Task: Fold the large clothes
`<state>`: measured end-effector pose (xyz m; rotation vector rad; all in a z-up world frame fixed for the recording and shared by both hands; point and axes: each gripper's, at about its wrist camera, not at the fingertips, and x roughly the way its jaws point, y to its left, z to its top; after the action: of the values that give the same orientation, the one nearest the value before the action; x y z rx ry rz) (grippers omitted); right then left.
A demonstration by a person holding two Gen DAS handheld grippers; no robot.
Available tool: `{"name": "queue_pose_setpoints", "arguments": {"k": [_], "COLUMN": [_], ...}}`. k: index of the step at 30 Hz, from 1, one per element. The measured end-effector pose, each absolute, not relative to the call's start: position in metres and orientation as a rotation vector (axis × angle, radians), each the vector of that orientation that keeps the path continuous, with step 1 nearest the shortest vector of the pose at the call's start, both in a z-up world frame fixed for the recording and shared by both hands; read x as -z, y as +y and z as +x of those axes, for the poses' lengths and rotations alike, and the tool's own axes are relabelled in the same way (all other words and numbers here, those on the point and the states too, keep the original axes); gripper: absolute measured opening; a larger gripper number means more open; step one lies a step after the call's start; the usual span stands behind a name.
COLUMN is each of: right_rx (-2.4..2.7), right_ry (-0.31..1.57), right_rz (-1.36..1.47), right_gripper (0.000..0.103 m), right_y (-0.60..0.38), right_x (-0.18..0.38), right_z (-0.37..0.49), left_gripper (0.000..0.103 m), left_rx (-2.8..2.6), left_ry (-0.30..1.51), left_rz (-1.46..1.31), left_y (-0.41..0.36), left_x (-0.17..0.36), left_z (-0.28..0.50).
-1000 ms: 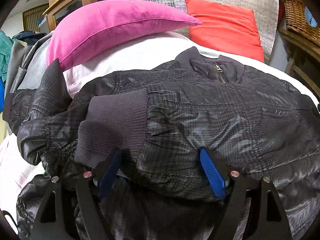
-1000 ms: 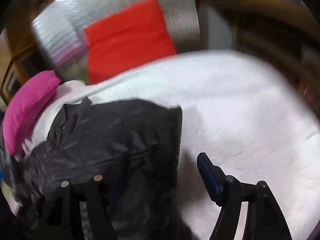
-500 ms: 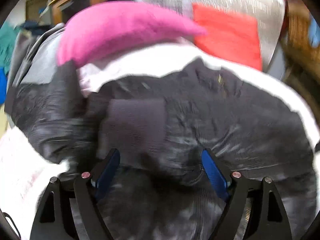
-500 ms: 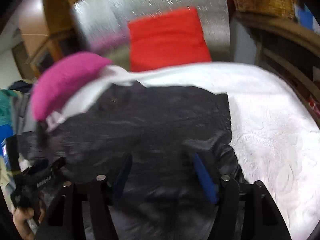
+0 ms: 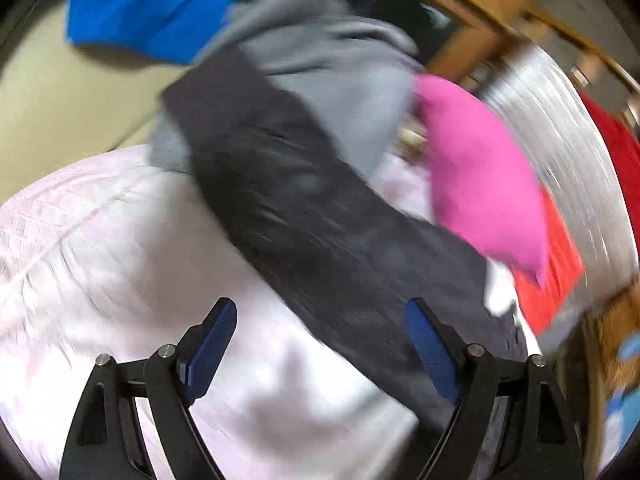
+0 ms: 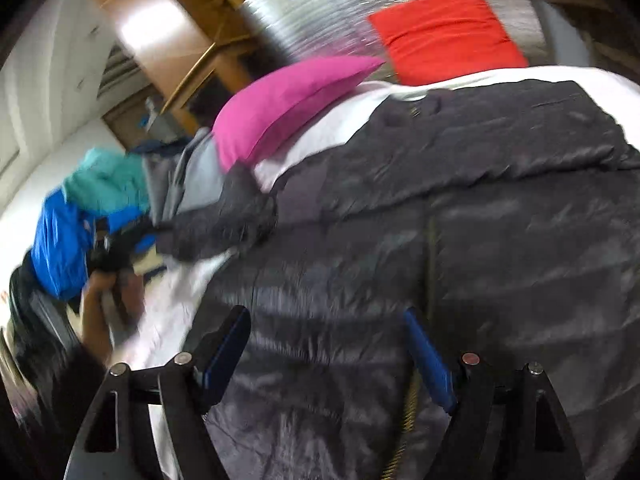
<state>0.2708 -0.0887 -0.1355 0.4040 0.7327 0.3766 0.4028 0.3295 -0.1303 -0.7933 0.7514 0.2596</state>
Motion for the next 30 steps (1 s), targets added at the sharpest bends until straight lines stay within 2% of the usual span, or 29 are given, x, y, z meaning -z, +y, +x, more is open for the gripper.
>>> {"name": "queue_pose_setpoints", "arguments": {"k": [2,5,13,14,15,16,17,18,20,24,30], "right_rx": [-0.379,-0.385,-0.395,-0.398,-0.400,-0.402,-0.403,-0.406,-0.405,-0.403,-0.397], "right_ry": [0.727,0.665,0.693,0.696,0.697,0.697,0.696,0.695,0.694,0.695,0.666], "right_rz": [0.372,0.355,0.416,0.420,0.422,0.423,0.422,0.422,0.425,0.442,0.455], "right_gripper": [0.081,0.081,0.081,0.081,0.081,0.081,0.081,0.081,0.081,0.081,0.081], "right_y": [-0.078,-0.081,-0.094,-0.094,-0.094,-0.094,-0.094,-0.093,-0.094,-0.096,-0.103], "right_x": [0.143,0.138,0.142,0.142,0.143,0.143,0.142,0.142,0.143,0.143,0.138], "right_z": [0.277,0.269,0.275,0.275,0.275,0.276,0.276,0.276,0.277,0.278,0.275], "left_gripper": [0.085,0.080,0.072,0.059,0.039,0.030,0.016,0.008,0.005,0.004,0.004], "left_rx": [-0.269,-0.266,-0.294,-0.295,-0.307,-0.322,-0.344,-0.368,-0.388,-0.405,-0.379], "left_ry": [0.748,0.736,0.788,0.800,0.827,0.845,0.853,0.857,0.841,0.776,0.573], "left_rz": [-0.897,-0.966,-0.990,-0.988,-0.979,-0.968,-0.941,-0.902,-0.827,-0.655,-0.355], "left_y": [0.364,0.391,0.405,0.407,0.408,0.409,0.409,0.408,0.398,0.368,0.298], "left_x": [0.144,0.157,0.190,0.191,0.193,0.195,0.195,0.192,0.178,0.132,0.020], "left_z": [0.414,0.433,0.464,0.464,0.468,0.470,0.472,0.474,0.473,0.466,0.435]}}
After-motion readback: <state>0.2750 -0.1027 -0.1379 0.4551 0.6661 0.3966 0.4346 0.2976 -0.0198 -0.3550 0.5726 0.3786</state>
